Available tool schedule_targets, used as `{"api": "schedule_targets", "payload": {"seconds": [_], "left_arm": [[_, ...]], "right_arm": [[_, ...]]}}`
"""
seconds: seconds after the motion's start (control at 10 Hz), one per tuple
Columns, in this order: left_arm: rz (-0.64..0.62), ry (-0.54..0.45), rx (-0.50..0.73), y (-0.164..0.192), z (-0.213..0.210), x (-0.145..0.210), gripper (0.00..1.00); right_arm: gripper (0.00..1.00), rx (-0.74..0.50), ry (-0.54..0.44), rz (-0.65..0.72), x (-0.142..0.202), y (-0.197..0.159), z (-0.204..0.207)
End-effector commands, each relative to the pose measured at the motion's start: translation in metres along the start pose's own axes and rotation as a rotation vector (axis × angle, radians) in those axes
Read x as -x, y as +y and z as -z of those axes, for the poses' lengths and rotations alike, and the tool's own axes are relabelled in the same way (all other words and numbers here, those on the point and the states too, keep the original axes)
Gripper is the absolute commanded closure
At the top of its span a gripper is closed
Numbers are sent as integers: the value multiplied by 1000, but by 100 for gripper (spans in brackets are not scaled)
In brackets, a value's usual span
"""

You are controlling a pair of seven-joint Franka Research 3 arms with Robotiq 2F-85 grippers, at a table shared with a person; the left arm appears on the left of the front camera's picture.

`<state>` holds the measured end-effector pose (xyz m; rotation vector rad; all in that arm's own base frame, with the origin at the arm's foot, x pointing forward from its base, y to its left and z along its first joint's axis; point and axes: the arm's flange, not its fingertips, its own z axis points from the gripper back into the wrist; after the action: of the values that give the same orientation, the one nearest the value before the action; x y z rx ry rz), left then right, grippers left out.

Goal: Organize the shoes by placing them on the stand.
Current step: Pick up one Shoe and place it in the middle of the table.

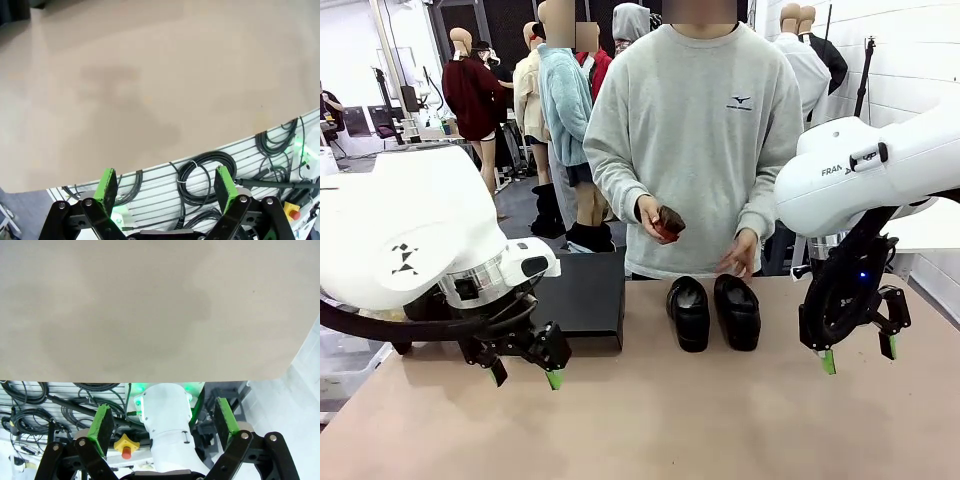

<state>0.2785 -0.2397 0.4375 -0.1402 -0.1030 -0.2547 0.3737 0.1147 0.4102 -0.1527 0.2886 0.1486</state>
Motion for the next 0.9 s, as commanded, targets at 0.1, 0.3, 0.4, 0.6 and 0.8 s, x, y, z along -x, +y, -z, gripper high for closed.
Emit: {"api": "schedule_targets", "payload": {"seconds": [0.1, 0.3, 0.4, 0.6, 0.8], "left_arm": [[-15, 1, -20, -1, 5, 0, 0], [-15, 1, -20, -1, 5, 0, 0], [-15, 1, -20, -1, 5, 0, 0], [-15, 1, -20, -1, 5, 0, 0], [-15, 1, -20, -1, 5, 0, 0]], "right_arm": [[0, 9, 2, -7, 0, -1, -1], [0, 41, -121, -141, 3, 23, -26], [0, 58, -169, -194, -8, 39, -44], [0, 89, -219, -266, -48, 69, -72], [0, -36, -305, -337, -89, 89, -92]]}}
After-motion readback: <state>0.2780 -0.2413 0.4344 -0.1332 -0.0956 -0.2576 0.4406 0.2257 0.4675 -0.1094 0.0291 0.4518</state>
